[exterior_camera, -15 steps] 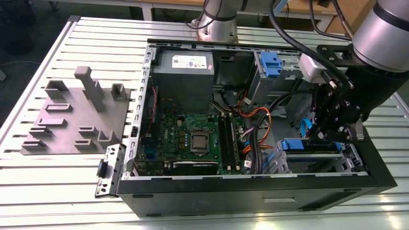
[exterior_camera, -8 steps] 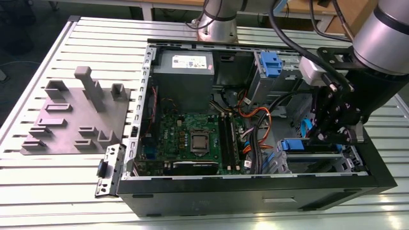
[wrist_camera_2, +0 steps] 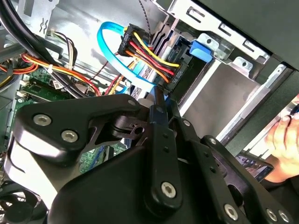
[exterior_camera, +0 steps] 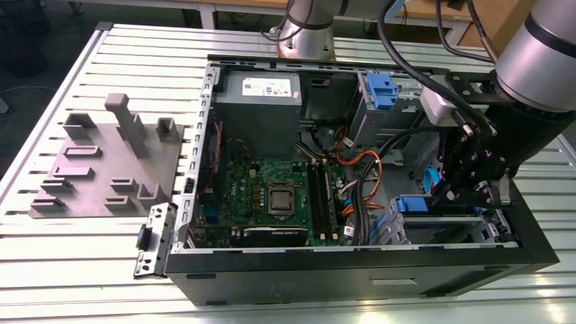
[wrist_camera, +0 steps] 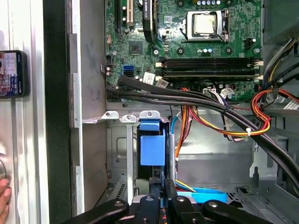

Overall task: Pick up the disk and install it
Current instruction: 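Insert the second disk wire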

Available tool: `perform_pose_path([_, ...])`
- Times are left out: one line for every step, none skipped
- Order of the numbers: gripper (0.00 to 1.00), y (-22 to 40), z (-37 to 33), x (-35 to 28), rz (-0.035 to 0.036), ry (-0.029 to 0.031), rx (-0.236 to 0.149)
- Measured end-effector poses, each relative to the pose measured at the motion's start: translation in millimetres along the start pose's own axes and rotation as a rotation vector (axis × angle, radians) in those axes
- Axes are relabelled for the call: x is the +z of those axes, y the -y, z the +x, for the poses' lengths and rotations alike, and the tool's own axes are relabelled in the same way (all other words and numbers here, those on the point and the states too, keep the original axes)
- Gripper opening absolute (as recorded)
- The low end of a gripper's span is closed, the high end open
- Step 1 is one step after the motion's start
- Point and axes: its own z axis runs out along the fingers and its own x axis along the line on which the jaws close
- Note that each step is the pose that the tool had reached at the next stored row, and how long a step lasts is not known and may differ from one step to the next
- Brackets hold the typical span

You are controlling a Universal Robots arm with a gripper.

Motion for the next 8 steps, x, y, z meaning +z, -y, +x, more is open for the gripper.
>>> perform_pose_path([0.16,0.0,0.0,0.0,0.0000,-0.0001,0.000])
perform_pose_path([0.16,0.0,0.0,0.0,0.0000,0.0000,0.000])
perform_pose_path([0.16,0.1,-0.1,0.2,0.0002,0.0008,0.000])
perform_pose_path([0.17,0.1,-0.1,0.0,0.0002,0.0015,0.000])
perform_pose_path([0.17,0.1,0.1,-1.0,0.0001,0.0022,0.000])
perform_pose_path([0.24,0.1,0.1,-3.0,0.0000,0.0021,0.000])
perform_pose_path([0.24,0.2,0.3,-5.9,-0.0001,0.0010,0.000])
perform_pose_path([0.24,0.3,0.4,-8.7,-0.0002,0.0012,0.000])
